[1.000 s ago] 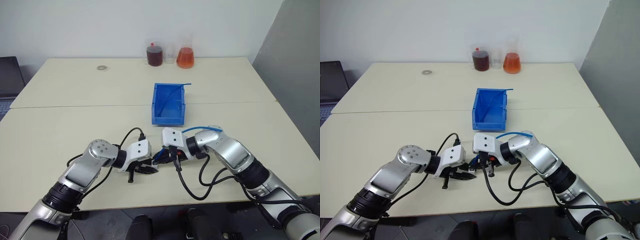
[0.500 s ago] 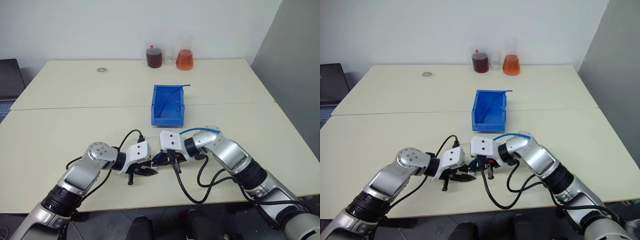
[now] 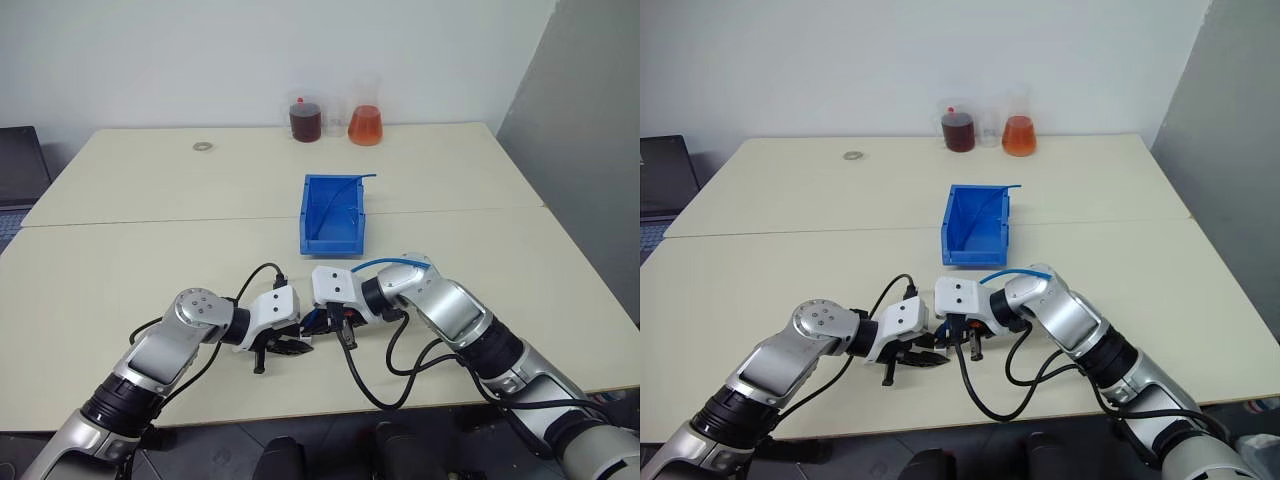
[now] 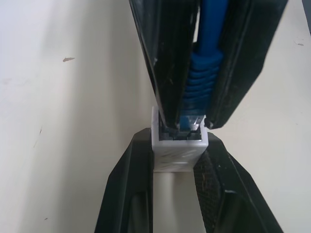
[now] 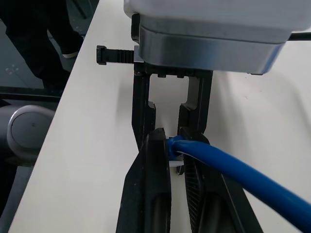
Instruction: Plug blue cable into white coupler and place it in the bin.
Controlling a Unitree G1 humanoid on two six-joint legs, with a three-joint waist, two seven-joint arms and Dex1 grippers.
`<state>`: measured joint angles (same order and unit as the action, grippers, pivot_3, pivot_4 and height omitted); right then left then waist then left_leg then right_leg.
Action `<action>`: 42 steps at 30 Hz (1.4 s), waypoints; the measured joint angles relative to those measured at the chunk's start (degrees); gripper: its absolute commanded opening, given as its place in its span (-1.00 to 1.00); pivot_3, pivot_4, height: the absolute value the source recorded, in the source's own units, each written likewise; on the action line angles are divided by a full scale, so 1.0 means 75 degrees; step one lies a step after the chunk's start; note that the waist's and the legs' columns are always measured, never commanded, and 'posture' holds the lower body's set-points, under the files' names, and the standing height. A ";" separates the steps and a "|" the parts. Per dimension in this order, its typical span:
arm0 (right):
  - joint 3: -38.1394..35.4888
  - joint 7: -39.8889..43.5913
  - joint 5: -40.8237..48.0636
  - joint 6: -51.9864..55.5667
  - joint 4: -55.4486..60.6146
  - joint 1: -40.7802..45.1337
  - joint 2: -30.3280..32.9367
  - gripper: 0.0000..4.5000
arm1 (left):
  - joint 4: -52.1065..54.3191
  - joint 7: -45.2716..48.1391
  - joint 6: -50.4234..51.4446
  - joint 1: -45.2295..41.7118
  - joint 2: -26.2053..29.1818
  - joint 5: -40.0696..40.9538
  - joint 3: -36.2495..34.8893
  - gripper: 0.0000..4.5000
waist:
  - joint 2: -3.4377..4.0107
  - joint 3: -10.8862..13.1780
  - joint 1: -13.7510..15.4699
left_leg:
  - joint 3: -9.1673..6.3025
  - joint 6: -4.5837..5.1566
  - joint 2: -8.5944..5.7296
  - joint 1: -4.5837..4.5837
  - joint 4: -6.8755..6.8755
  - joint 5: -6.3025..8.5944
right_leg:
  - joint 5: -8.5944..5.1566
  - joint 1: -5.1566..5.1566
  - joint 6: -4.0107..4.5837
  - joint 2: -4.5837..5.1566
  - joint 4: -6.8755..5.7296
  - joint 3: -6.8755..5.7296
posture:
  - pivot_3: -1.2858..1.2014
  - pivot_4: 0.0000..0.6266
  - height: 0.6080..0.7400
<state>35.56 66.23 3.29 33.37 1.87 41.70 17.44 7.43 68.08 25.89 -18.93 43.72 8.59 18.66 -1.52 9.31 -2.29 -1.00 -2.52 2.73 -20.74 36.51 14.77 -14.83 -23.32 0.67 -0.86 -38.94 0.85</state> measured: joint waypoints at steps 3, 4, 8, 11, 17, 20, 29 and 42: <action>-0.0001 -0.0001 -0.0044 -0.0021 -0.0006 -0.0018 -0.0041 -0.95 | 0.0000 -0.0002 -0.0005 0.0025 0.0000 -0.0012 -0.0008 -0.65 | 0.0019 -0.0018 -0.0009 | 0.0000 0.0000 0.0000 0.0004 -0.0010 0.0000 | -0.0002 0.0000 0.0003 -0.0001 0.0000 0.0001 | 0.03 -0.52 1.00; -0.0001 -0.0001 -0.0052 -0.0043 -0.0013 -0.0022 -0.0045 -0.95 | 0.0000 -0.0004 -0.0020 0.0028 0.0000 -0.0021 -0.0009 -0.65 | 0.0021 -0.0019 -0.0010 | 0.0000 0.0000 0.0000 0.0005 -0.0012 0.0000 | -0.0002 0.0000 0.0003 -0.0001 0.0000 0.0001 | 0.03 -0.52 1.00; -0.0015 0.0018 -0.0012 -0.0057 -0.0055 -0.0018 -0.0081 -0.95 | 0.0013 -0.0060 -0.0307 0.0171 -0.0011 -0.0049 -0.0091 -0.28 | 0.0025 -0.0021 -0.0023 | -0.0002 0.0000 0.0001 0.0008 -0.0018 0.0000 | -0.0003 0.0000 0.0005 -0.0001 0.0000 0.0000 | 0.03 -0.52 1.00; -0.0053 0.0014 0.0036 -0.0067 -0.0066 -0.0052 -0.0130 -0.95 | 0.0035 -0.0193 -0.0563 0.0297 -0.0027 -0.0059 -0.0138 0.01 | 0.0030 -0.0016 -0.0022 | -0.0004 0.0000 0.0001 0.0000 -0.0019 0.0000 | -0.0003 -0.0008 0.0006 0.0000 0.0000 -0.0002 | 0.03 -0.52 1.00; -0.0576 -0.0024 0.0372 0.0297 0.0311 -0.0281 0.0364 -0.96 | 0.0421 -0.0500 -0.0702 0.1111 0.0157 0.0189 -0.0841 0.49 | 0.0010 0.0031 -0.0012 | -0.0003 -0.0001 0.0003 -0.0028 -0.0024 0.0000 | -0.0006 -0.0034 0.0009 0.0002 0.0003 -0.0005 | 0.03 -0.52 1.00; -0.1358 -0.0429 0.0802 0.0867 0.0832 -0.0395 0.0386 -0.96 | 0.1017 -0.0832 -0.0282 0.2008 0.0267 0.0706 -0.1932 0.49 | -0.0033 0.0083 -0.0068 | 0.0002 -0.0002 0.0011 -0.0043 -0.0049 -0.0001 | -0.0009 -0.0064 0.0014 0.0003 0.0001 0.0000 | 0.03 -0.52 1.00; -0.3792 -0.1442 0.2058 0.2148 0.0897 -0.0080 0.0713 -0.96 | 0.2312 -0.2289 0.2111 0.1813 0.0101 0.2239 -0.3907 0.93 | -0.0050 0.0133 0.0074 | -0.0025 -0.0005 0.0003 -0.0139 -0.0027 -0.0003 | -0.0005 -0.0117 0.0009 0.0013 0.0004 -0.0042 | 0.03 -0.52 1.00; -0.4386 -0.2600 0.1455 0.0639 -0.5817 0.3595 -0.0408 -0.65 | 0.2447 -0.4058 0.3080 -0.0112 -0.0397 0.2230 -0.3211 1.00 | -0.0050 0.0141 -0.0034 | 0.0012 -0.0004 0.0001 -0.0156 -0.0025 -0.0003 | 0.0020 -0.0139 0.0042 0.0012 0.0007 0.0000 | 0.03 -0.52 1.00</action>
<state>2.67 46.73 14.20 38.16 -41.76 68.66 14.38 25.78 37.64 48.99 -19.77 40.75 25.32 -5.42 -1.90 10.37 -2.54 -0.91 -2.55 2.74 -21.91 36.32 14.75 -14.68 -24.36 0.98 -0.77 -38.88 0.86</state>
